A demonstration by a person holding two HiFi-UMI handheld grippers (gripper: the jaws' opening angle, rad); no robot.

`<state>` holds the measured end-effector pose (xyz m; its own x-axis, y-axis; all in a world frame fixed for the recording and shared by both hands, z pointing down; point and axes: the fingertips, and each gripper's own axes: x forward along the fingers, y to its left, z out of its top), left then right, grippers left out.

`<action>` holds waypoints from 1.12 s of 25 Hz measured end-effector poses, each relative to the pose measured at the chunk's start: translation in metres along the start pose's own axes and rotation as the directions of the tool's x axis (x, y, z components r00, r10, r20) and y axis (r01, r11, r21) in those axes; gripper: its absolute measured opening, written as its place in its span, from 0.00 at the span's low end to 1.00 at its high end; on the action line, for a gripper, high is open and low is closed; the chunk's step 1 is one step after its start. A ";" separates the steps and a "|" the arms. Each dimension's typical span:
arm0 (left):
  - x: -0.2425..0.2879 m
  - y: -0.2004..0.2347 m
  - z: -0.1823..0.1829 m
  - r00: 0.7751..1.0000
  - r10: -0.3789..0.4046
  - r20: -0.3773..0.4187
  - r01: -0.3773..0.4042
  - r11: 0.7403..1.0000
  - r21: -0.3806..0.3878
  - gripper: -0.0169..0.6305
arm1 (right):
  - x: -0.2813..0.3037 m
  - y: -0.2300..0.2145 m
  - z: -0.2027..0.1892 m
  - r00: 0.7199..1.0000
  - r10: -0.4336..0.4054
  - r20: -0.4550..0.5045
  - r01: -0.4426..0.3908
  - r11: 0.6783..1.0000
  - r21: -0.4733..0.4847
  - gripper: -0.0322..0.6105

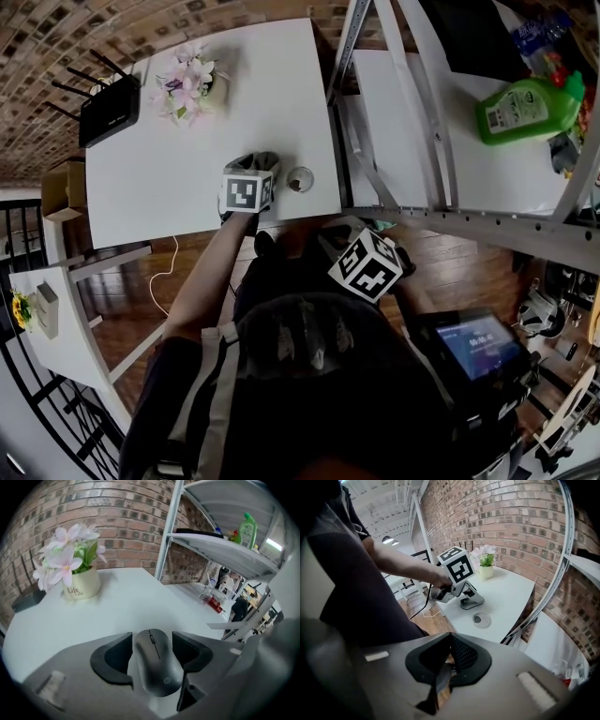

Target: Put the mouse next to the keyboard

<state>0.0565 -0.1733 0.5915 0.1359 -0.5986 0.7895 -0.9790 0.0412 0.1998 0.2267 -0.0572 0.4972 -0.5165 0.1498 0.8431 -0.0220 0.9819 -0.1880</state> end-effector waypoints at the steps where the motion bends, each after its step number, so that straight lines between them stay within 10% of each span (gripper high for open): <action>1: 0.001 -0.002 0.001 1.000 -0.006 -0.018 0.007 0.999 0.036 0.46 | 0.001 0.000 0.001 1.000 0.002 0.000 -0.002 1.000 -0.003 0.06; 10: 0.012 0.005 -0.013 0.991 -0.003 -0.133 -0.002 0.999 -0.036 0.49 | 0.003 0.002 0.004 1.000 0.002 0.007 -0.002 1.000 0.001 0.06; 28: 0.004 0.007 -0.020 0.998 0.046 0.041 -0.037 0.980 -0.196 0.45 | 0.010 0.010 0.007 0.999 -0.002 -0.034 0.001 1.000 -0.029 0.06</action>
<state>0.0530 -0.1593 0.6073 0.0849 -0.6281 0.7735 -0.9343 0.2194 0.2808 0.2150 -0.0467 0.5004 -0.4875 0.1514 0.8599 0.0023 0.9851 -0.1721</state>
